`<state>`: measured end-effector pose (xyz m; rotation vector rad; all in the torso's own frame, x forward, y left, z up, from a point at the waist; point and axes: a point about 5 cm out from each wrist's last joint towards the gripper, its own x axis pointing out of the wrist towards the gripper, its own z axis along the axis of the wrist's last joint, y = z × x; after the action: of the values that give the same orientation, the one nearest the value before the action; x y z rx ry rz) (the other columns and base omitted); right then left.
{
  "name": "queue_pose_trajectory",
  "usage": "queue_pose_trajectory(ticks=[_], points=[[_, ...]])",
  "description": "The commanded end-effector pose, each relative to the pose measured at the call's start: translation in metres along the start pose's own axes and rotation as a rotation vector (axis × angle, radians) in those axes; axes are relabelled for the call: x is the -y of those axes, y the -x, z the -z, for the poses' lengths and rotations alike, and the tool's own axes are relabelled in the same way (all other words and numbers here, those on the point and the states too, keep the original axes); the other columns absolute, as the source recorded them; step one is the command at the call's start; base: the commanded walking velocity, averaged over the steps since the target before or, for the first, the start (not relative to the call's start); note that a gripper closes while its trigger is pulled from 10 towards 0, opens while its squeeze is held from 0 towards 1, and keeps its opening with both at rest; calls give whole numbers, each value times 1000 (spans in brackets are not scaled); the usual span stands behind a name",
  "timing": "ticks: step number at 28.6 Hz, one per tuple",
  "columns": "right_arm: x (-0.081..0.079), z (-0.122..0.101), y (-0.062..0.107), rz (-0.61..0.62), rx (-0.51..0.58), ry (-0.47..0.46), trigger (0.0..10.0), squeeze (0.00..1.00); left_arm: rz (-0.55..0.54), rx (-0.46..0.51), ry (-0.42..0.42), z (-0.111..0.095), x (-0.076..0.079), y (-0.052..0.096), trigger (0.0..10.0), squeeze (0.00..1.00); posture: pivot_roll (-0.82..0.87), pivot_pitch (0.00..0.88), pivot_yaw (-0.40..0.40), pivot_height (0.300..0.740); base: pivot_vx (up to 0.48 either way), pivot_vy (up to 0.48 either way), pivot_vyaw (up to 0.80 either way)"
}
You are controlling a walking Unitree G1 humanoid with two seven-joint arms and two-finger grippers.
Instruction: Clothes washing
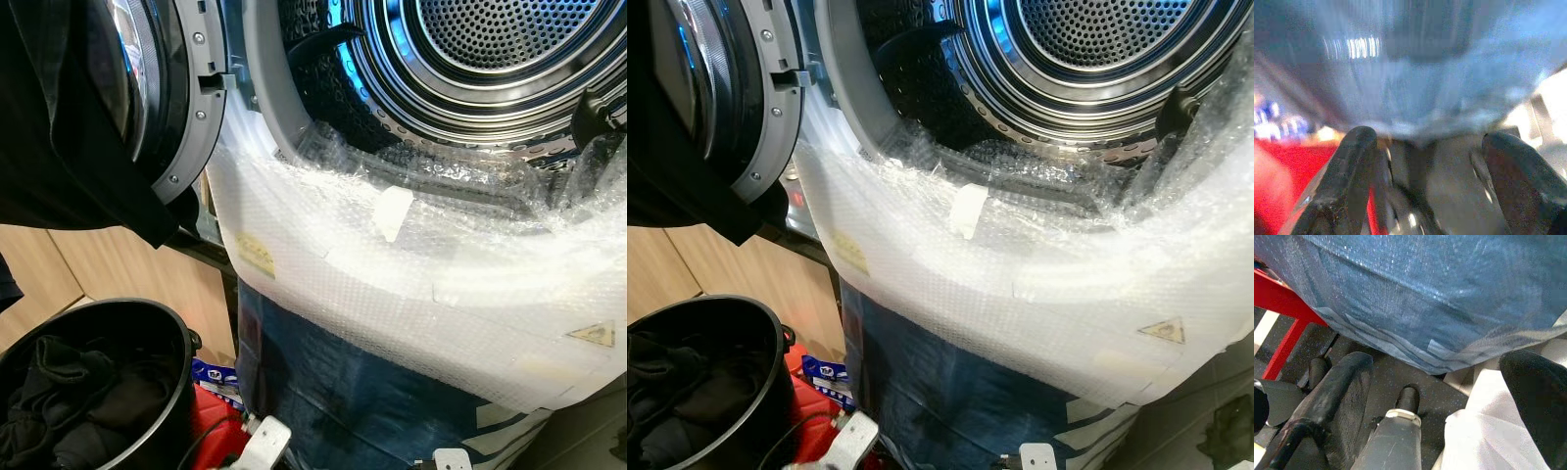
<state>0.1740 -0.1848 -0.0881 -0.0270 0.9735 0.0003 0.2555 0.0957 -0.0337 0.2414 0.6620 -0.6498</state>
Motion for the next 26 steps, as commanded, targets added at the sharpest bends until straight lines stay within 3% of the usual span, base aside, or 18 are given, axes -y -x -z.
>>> queue_pose_trajectory(ticks=[1, 3, 4, 9, 11, 15, 18, 20, 26], points=[[-2, 5, 1, -10, -12, 15, 10000, 0, 48, 12, -61, -6, 3, -1, 10000, 0, -31, 0, -9, 740, 0, 0, 0], [-4, 8, 1, -16, -21, 43, 10000, 0, 50, 14, -77, -8, 1, -1, 10000, 0, -37, 0, -2, 740, 0, 0, 0], [-5, 10, 2, -23, -20, 34, 10000, 0, 51, 76, -59, -19, -1, -1, 10000, 0, -37, 0, 0, 740, 0, 0, 0], [-4, 16, 3, -15, -24, 13, 10000, 0, 120, 287, -140, -51, 11, 8, 10000, 0, -37, 0, 2, 740, 0, 0, 0], [-1, 23, 5, -13, -42, 31, 10000, 0, 84, 356, -259, -69, 13, 20, 10000, 0, -29, 0, -5, 740, 0, 0, 0], [0, 24, 6, -15, -45, 31, 10000, 0, 55, 425, -223, -85, 15, 34, 10000, 0, -26, 0, -8, 740, 0, 0, 0], [1, 24, 6, -20, -43, 35, 10000, 0, 26, 444, -242, -88, 18, 46, 10000, 0, -15, 0, -5, 740, 0, 0, 0], [1, 23, 6, -26, -43, 58, 10000, 0, -96, 439, -285, -90, 12, 63, 10000, 0, -4, 0, 1, 740, 0, 0, 0], [6, 28, 7, -32, -54, 88, 10000, 0, -428, 452, -210, -94, -14, 100, 10000, 0, 43, 0, -7, 740, 0, 0, 0]])
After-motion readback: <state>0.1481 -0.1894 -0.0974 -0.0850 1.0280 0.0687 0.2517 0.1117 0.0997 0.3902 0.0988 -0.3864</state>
